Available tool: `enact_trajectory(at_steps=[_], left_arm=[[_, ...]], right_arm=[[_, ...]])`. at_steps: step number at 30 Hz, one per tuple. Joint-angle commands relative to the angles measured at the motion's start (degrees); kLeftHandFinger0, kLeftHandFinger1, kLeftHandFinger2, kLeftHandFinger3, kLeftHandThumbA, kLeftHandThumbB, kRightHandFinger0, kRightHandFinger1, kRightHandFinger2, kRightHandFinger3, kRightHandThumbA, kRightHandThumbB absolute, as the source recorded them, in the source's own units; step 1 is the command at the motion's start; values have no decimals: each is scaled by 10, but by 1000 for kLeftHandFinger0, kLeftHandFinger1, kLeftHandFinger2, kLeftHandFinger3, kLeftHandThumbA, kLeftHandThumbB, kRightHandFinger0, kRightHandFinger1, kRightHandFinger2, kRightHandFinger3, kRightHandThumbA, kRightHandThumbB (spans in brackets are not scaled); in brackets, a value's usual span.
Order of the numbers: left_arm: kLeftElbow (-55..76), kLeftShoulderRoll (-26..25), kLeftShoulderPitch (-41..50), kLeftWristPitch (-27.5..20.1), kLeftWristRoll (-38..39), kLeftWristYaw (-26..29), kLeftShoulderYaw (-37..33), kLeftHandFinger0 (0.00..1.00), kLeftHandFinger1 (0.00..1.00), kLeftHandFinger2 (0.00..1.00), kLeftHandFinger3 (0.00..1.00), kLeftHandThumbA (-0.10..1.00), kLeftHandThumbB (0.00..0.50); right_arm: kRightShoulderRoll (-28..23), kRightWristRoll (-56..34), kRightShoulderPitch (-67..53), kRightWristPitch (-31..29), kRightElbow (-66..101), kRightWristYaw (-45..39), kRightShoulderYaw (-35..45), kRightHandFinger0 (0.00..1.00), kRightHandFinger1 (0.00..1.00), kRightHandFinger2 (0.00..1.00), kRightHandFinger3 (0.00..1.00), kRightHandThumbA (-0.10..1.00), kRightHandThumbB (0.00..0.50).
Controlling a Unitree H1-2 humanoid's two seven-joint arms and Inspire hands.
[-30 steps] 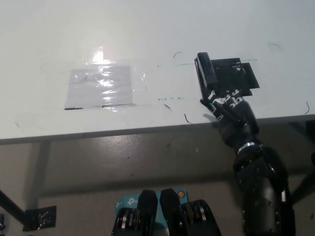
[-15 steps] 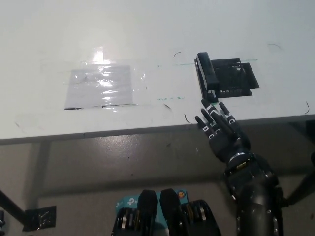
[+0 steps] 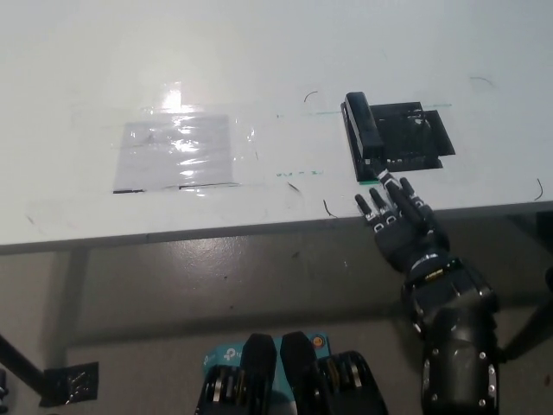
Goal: A stapler is kept infront of the robot on the black mark on the desk and the robot uses its right hand to lift the top of the stapler to open it
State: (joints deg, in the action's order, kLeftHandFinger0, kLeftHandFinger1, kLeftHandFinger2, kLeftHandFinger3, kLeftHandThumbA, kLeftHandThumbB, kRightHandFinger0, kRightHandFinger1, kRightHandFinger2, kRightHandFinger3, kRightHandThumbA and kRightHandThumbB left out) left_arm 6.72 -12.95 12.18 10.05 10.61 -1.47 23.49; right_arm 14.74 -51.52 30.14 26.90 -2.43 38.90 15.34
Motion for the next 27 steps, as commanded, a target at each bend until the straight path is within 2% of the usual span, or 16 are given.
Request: enact_trajectory(at_steps=[1,7,8,13,21,24,27], left_arm=[[12,-5,7,-19,0,5,3,453,487,590,732,681,0],[17,-6,8,-12,6,3,4,475,520,615,753,685,0],[14,-8,8,-16,2,3,2,474,512,601,745,697,0],[19,-6,9,-11,5,5,5,469,515,598,744,704,0],[18,-6,17,-19,4,-1,2,467,515,600,760,724,0],[18,-5,17,-20,4,0,1,460,514,607,757,728,0],[20,-5,18,-18,5,0,1,483,523,613,760,732,0]], right_arm=[[9,-18,38,0,-2,4,6,759,897,990,1000,937,0],[3,-18,55,0,0,0,-5,714,812,955,1000,923,0],[3,-16,58,0,-1,2,-7,699,764,901,1000,897,0],[5,-5,65,0,-19,-8,-1,668,715,852,1000,889,0],[-3,20,88,-8,-77,-34,12,665,813,921,1000,884,0],[-7,27,98,-15,-100,-45,16,705,848,964,1000,904,0],[-5,31,101,-20,-114,-44,23,693,794,926,1000,926,0]])
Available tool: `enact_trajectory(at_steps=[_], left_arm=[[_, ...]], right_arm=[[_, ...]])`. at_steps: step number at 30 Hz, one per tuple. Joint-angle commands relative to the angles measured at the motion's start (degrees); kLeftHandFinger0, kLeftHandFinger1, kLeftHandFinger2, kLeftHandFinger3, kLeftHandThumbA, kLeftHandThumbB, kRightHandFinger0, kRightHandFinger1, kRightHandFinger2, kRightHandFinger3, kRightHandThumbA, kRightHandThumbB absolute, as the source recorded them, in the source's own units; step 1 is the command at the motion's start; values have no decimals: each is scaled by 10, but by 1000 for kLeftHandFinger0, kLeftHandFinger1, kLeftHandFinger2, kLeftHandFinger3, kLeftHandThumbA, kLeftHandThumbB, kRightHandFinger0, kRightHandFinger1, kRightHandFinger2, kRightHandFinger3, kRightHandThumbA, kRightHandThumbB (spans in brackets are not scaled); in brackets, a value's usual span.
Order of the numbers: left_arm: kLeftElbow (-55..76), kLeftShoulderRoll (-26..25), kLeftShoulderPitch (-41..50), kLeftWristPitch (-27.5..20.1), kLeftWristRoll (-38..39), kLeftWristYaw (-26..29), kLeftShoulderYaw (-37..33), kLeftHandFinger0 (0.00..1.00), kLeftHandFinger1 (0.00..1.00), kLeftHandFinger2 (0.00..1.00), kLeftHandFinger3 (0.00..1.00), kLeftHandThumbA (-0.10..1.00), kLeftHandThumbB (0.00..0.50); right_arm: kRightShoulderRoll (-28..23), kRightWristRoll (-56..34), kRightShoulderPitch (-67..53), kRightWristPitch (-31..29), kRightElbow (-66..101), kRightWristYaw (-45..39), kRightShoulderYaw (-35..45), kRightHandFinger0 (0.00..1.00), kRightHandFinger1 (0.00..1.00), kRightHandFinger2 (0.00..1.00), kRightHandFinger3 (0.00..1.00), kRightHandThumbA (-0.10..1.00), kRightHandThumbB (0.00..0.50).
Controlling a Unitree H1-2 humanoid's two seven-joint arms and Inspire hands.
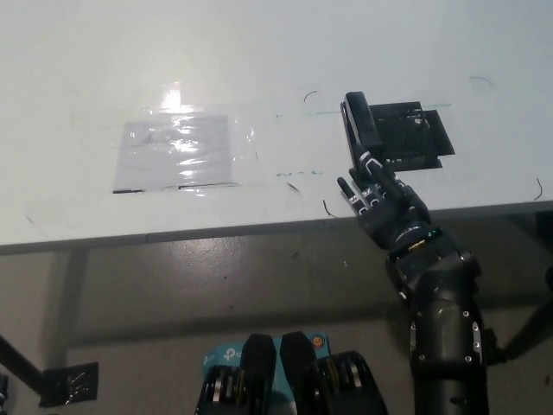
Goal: A stapler is kept infront of the robot on the black mark on the desk and the robot uses its right hand to lift the top of the stapler to open it
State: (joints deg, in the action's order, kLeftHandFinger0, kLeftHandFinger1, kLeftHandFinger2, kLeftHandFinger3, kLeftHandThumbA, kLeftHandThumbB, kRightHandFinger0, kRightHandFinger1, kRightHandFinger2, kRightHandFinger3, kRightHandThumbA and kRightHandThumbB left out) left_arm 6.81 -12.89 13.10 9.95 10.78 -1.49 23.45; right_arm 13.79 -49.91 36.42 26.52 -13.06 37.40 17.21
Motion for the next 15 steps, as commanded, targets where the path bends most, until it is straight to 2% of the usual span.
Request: enact_trajectory(at_steps=[1,4,5,11,14,15], left_arm=[[19,-6,9,-17,4,0,2,480,527,619,766,734,0],[17,-7,9,-17,6,1,4,478,525,615,758,729,0],[16,-7,9,-19,5,0,4,476,525,610,767,733,0],[16,-5,10,-17,3,2,2,461,516,595,756,743,0],[20,-3,12,-13,5,1,2,456,510,595,747,751,0],[21,-2,12,-11,6,4,3,447,499,586,735,740,0]], right_arm=[[5,15,38,-17,-9,-30,7,698,805,941,1000,924,0],[10,22,37,-23,-15,-27,11,690,802,947,1000,915,0],[11,23,33,-26,-16,-27,13,726,829,949,1000,910,0],[7,36,27,-27,-27,-37,14,733,862,956,1000,912,0],[5,38,42,-32,-40,-36,20,670,801,882,1000,891,0],[4,36,45,-30,-42,-41,21,690,819,897,1000,893,0]])
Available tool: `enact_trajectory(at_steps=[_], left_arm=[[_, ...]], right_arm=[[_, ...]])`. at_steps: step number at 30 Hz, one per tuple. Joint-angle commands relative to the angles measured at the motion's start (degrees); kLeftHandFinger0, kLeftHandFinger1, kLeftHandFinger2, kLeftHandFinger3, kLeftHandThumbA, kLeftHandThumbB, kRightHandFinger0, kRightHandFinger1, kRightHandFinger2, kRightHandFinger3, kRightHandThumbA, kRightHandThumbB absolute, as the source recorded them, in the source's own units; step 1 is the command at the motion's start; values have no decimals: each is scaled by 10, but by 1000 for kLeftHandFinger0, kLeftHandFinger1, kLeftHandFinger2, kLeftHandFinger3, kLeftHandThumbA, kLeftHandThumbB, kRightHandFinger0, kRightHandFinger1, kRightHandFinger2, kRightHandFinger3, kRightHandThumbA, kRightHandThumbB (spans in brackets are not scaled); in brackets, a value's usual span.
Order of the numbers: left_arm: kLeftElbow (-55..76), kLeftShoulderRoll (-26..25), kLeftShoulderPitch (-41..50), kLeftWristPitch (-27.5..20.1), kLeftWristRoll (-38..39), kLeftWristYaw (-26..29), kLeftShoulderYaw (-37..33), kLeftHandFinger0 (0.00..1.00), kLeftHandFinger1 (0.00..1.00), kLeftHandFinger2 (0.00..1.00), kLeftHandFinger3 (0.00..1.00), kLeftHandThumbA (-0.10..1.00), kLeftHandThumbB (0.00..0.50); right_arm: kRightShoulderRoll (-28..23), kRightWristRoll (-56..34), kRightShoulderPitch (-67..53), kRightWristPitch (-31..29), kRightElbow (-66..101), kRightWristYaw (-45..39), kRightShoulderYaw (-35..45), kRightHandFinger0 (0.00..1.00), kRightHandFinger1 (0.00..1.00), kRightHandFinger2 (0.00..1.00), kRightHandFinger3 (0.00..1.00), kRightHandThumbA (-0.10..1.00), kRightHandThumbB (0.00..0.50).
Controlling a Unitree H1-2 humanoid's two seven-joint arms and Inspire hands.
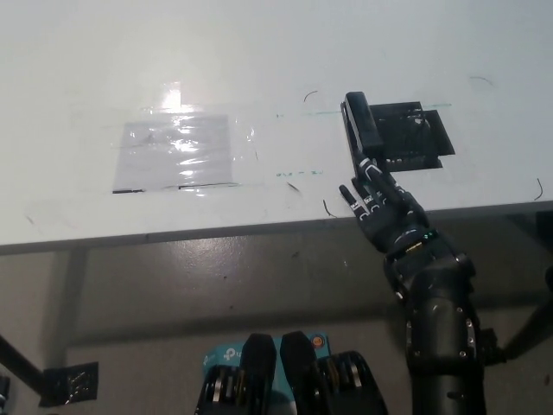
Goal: A stapler is kept infront of the robot on the black mark on the desk and the robot uses its right hand to lift the top of the stapler to open it
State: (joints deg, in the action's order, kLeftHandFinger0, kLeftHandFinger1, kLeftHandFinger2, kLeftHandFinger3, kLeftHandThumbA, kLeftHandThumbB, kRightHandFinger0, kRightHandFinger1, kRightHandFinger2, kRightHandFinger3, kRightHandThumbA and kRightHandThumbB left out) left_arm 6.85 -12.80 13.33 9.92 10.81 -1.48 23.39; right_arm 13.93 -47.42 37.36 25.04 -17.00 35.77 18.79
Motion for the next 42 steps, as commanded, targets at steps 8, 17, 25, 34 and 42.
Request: enact_trajectory(at_steps=[8,17,25,34,42], left_arm=[[16,-5,15,-21,2,0,1,451,500,602,756,749,0],[23,0,28,-10,2,4,-2,496,535,639,795,739,0],[23,-1,36,-14,4,-1,-2,486,540,631,755,747,0],[30,6,44,-3,4,7,0,442,523,630,801,759,0],[16,2,46,-12,3,2,0,422,503,610,780,760,0]], right_arm=[[0,15,104,-17,-13,-25,7,695,849,931,1000,844,0],[-21,40,215,-39,-74,-38,11,633,744,824,998,818,0],[-23,59,260,-41,-92,-45,11,614,722,783,958,749,0],[-23,77,260,-57,-132,-57,14,631,724,797,942,727,0],[-76,109,375,-151,-359,-108,16,574,674,732,893,691,0]])
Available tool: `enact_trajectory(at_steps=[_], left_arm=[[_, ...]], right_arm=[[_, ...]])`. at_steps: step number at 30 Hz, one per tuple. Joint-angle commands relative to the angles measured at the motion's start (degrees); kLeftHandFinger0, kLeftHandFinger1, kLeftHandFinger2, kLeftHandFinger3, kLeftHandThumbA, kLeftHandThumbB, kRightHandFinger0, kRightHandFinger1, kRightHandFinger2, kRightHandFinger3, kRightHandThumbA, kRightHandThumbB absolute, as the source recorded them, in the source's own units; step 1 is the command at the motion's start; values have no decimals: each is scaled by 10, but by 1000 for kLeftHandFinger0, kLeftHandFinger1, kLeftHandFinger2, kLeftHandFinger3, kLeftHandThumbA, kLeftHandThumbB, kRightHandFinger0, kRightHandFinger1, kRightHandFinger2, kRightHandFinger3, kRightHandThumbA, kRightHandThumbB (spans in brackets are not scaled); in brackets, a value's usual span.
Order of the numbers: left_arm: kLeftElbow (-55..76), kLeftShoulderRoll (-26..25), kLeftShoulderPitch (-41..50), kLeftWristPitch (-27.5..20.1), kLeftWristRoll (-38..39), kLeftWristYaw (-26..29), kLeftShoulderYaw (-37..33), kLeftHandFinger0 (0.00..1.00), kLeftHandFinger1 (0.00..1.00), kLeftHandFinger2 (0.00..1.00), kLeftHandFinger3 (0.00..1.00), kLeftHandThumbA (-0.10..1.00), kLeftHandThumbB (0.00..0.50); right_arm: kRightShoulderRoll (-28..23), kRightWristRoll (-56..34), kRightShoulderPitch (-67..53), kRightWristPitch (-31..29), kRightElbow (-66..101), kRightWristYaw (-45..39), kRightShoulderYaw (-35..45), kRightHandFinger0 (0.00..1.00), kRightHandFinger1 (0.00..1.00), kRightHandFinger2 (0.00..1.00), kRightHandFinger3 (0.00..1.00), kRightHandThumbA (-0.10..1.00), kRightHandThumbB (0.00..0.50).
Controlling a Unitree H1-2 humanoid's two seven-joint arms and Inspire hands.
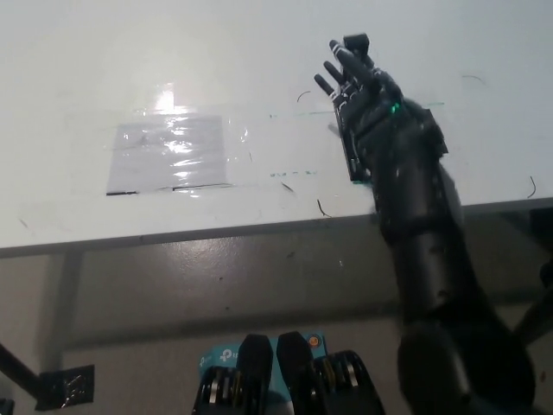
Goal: A stapler is kept infront of the robot on the black mark on the desk and the robot uses its right hand to lift the top of the stapler to open it
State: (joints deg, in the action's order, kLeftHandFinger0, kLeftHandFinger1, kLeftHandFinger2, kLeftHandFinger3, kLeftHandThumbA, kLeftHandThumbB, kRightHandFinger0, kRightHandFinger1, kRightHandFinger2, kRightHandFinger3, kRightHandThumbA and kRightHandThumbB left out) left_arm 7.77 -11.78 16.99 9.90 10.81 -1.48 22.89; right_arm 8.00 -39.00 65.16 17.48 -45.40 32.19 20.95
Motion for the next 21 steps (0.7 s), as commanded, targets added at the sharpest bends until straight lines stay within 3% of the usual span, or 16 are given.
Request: enact_trajectory(at_steps=[1,9,13,17,21], left_arm=[[7,-10,13,-14,5,-1,6,415,500,607,786,764,0],[8,-11,23,-16,1,-3,3,398,494,604,785,782,0],[22,-12,19,1,4,1,5,395,493,599,751,780,0],[15,-16,15,-3,3,0,5,407,500,612,769,775,0],[24,-14,13,2,5,2,6,387,495,606,772,782,0]], right_arm=[[-23,27,113,-87,-107,-74,-4,580,682,750,892,680,0],[-62,42,219,-164,-296,-101,2,500,600,699,837,578,0],[-68,64,248,-172,-318,-90,-11,428,530,636,806,631,0],[-64,66,238,-182,-318,-95,-5,422,537,640,788,640,0],[-52,53,197,-175,-286,-105,10,508,607,703,822,577,0]])
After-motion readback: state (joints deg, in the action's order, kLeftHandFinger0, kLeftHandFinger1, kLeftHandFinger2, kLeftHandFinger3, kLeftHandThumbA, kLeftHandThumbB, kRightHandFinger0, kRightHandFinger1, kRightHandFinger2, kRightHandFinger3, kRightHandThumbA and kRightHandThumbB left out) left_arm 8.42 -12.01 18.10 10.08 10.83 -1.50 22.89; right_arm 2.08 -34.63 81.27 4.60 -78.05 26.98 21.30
